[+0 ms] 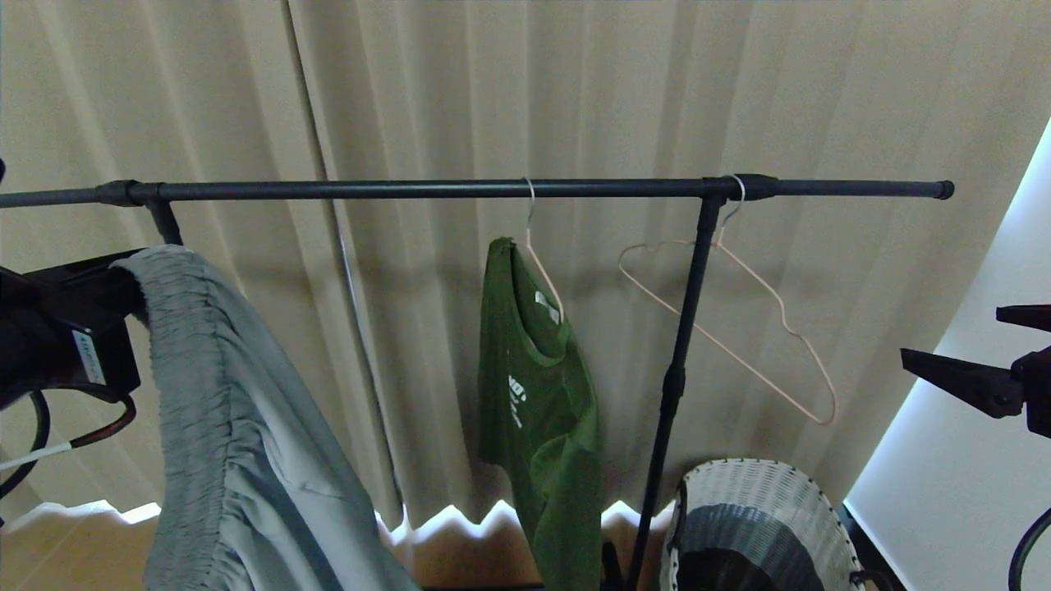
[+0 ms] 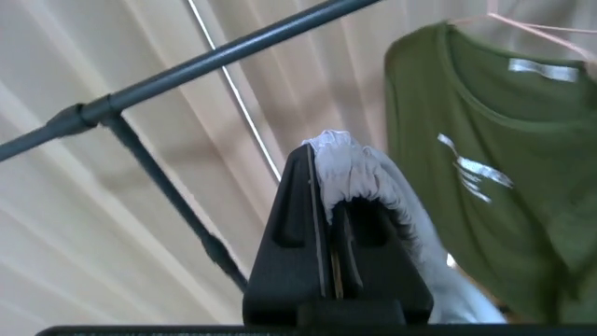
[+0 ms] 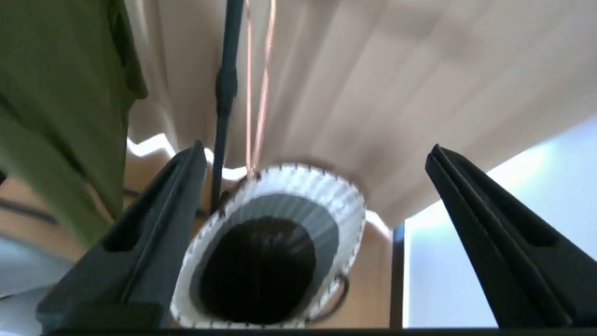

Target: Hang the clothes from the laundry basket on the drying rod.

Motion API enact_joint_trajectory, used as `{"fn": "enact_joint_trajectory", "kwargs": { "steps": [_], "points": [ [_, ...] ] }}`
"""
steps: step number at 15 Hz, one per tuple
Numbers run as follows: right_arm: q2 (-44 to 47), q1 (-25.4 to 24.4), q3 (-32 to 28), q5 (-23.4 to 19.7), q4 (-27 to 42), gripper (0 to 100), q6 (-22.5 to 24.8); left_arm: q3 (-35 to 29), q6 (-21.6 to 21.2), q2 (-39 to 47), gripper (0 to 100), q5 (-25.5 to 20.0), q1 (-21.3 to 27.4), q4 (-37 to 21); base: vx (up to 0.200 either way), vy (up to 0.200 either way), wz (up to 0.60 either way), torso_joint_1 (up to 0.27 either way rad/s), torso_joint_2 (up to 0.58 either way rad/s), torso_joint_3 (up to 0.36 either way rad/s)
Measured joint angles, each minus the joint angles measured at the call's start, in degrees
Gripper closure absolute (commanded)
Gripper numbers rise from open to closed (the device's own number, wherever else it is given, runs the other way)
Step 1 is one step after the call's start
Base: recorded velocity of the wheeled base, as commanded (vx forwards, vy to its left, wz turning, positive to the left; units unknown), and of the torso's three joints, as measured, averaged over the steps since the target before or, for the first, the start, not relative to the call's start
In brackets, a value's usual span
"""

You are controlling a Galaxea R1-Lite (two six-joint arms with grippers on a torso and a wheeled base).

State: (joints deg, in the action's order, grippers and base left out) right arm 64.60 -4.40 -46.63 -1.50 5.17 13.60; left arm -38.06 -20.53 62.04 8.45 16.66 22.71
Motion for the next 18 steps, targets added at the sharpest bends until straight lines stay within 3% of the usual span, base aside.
{"fn": "enact_joint_trajectory", "kwargs": {
  "steps": [3,12,18],
  "points": [
    [0.4,-0.1,-0.1,-0.1,0.0,0,0.1,0.5,-0.1,0.0,100,0.0,0.0,0.2,0.200,0.000,0.00,0.001,0.00,0.001],
    [13.0,-6.8,-4.9,-0.6,-0.1,0,-4.4,2.1,-0.1,-0.5,100,0.0,0.0,0.6,0.000,0.000,0.00,0.000,0.00,0.000],
    [22.5,-6.3,-8.0,-0.3,-4.8,0,-4.6,2.5,0.0,-0.6,100,0.0,0.0,0.6,0.000,0.000,0.00,0.000,0.00,0.000]
  ]
}}
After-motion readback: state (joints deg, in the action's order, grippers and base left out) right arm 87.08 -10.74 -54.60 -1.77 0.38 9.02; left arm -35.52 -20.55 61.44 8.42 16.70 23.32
